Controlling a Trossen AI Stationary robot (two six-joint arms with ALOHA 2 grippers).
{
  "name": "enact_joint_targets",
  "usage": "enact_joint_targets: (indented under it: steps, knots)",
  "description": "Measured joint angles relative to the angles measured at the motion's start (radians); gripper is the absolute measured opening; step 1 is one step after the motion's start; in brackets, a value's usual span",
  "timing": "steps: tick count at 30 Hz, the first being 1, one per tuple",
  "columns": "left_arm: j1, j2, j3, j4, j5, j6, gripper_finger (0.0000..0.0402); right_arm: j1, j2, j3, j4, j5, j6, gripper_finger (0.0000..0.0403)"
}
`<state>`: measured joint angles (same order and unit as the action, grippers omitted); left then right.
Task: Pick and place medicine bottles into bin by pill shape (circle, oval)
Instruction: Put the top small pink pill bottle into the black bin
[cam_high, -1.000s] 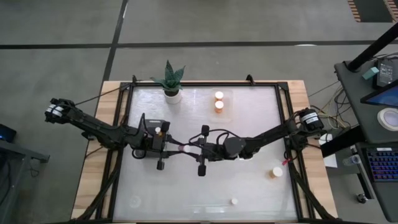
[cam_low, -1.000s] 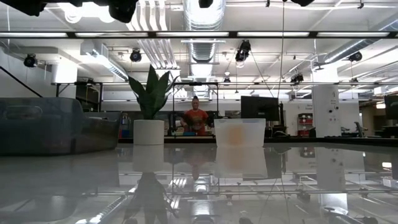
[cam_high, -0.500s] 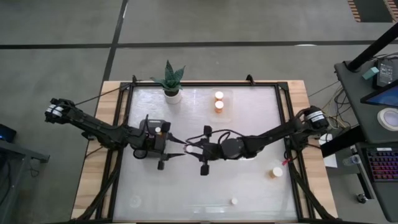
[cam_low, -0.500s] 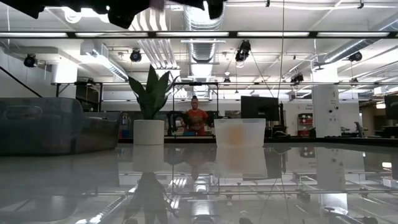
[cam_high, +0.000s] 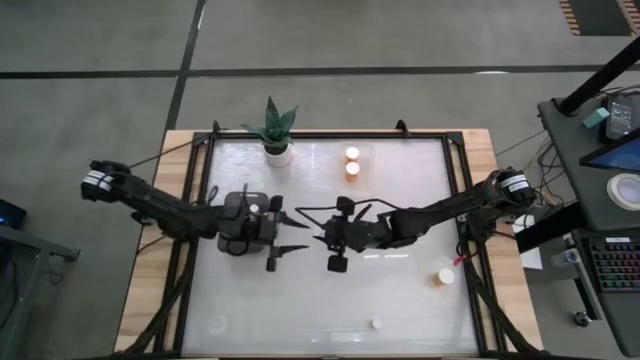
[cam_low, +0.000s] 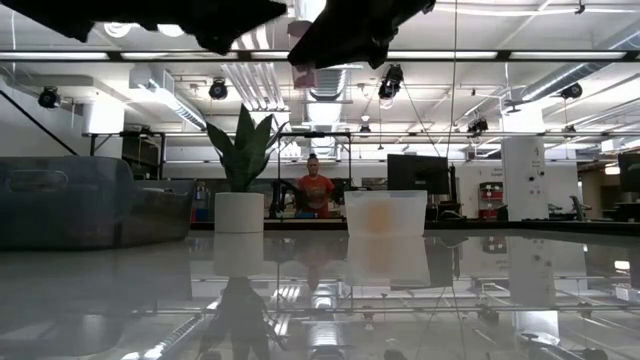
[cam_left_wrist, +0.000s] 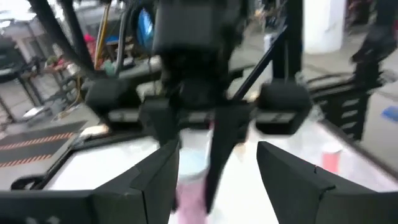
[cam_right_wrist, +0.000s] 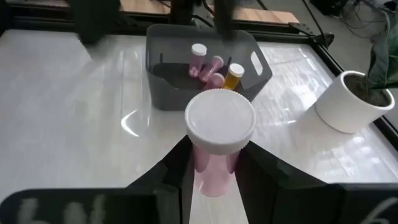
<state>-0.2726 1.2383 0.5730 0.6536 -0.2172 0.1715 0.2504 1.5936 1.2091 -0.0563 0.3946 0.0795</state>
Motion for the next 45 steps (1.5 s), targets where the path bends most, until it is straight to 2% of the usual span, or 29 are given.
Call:
enact_joint_targets:
  steps: [7, 14, 25, 31, 34, 39, 45]
  knots:
    - [0.049, 0.115, 0.059, 0.031, -0.002, -0.002, 0.0201, 0.0, 0.0, 0.0, 0.0, 0.0, 0.0, 0.0091]
    - [0.055, 0.13, 0.065, 0.025, -0.002, -0.002, 0.0198, 0.0, 0.0, 0.0, -0.001, 0.0, -0.004, 0.0091]
    - [0.057, 0.129, 0.064, 0.017, -0.005, -0.002, 0.0127, 0.0, 0.001, 0.0, 0.001, 0.0, -0.009, 0.0091]
    - [0.057, 0.128, 0.063, 0.017, -0.004, -0.002, 0.0104, 0.0, 0.001, 0.0, 0.002, 0.0, -0.007, 0.0093]
    - [0.057, 0.128, 0.063, 0.018, -0.004, -0.002, 0.0102, 0.0, 0.001, 0.0, 0.003, 0.001, -0.008, 0.011]
    - [0.057, 0.127, 0.063, 0.017, -0.006, -0.008, 0.0101, 0.0, 0.001, 0.0, 0.004, 0.0, -0.003, 0.0161]
    - [0.032, 0.084, 0.061, -0.078, -0.106, -0.047, 0.01, 0.0, -0.032, -0.001, -0.062, 0.0, 0.005, 0.0208]
